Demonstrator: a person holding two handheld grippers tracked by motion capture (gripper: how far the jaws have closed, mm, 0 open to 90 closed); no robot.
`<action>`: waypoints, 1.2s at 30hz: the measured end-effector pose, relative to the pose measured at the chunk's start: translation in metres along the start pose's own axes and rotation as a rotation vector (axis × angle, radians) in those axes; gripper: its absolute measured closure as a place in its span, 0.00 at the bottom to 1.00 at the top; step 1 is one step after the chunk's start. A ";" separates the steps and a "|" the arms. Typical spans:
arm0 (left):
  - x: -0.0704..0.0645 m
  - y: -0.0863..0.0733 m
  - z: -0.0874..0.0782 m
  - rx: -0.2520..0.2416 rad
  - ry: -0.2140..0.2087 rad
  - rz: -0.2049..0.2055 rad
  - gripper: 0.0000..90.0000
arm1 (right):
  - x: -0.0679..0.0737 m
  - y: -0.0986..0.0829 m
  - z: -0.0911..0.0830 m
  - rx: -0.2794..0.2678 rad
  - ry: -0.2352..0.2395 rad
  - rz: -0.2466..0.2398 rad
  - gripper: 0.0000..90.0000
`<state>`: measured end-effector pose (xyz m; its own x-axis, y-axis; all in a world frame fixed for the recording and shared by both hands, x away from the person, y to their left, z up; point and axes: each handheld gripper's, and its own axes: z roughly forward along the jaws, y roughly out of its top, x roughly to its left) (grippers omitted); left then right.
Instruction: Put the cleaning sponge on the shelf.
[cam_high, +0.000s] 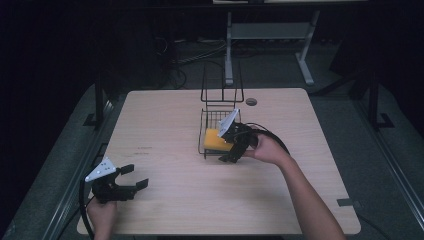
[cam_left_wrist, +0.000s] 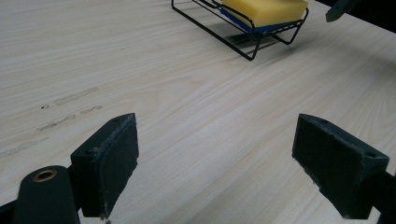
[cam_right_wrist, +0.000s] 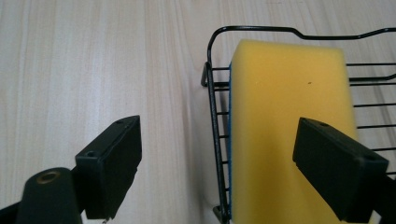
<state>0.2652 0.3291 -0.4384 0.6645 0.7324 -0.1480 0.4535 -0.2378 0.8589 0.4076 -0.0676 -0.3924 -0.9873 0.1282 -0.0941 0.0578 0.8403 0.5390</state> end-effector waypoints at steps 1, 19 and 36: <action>0.000 0.000 0.000 0.002 0.001 0.002 0.16 | 0.001 -0.001 0.000 0.001 -0.001 -0.002 0.17; -0.001 0.001 0.002 0.010 0.004 0.010 0.16 | 0.021 -0.023 -0.013 -0.006 -0.012 0.017 0.17; -0.003 0.001 0.002 0.010 0.002 0.018 0.16 | 0.037 -0.056 -0.018 0.000 -0.021 0.056 0.17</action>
<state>0.2653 0.3252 -0.4379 0.6715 0.7291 -0.1322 0.4478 -0.2572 0.8564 0.3648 -0.1191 -0.4114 -0.9792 0.1858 -0.0810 0.1128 0.8314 0.5440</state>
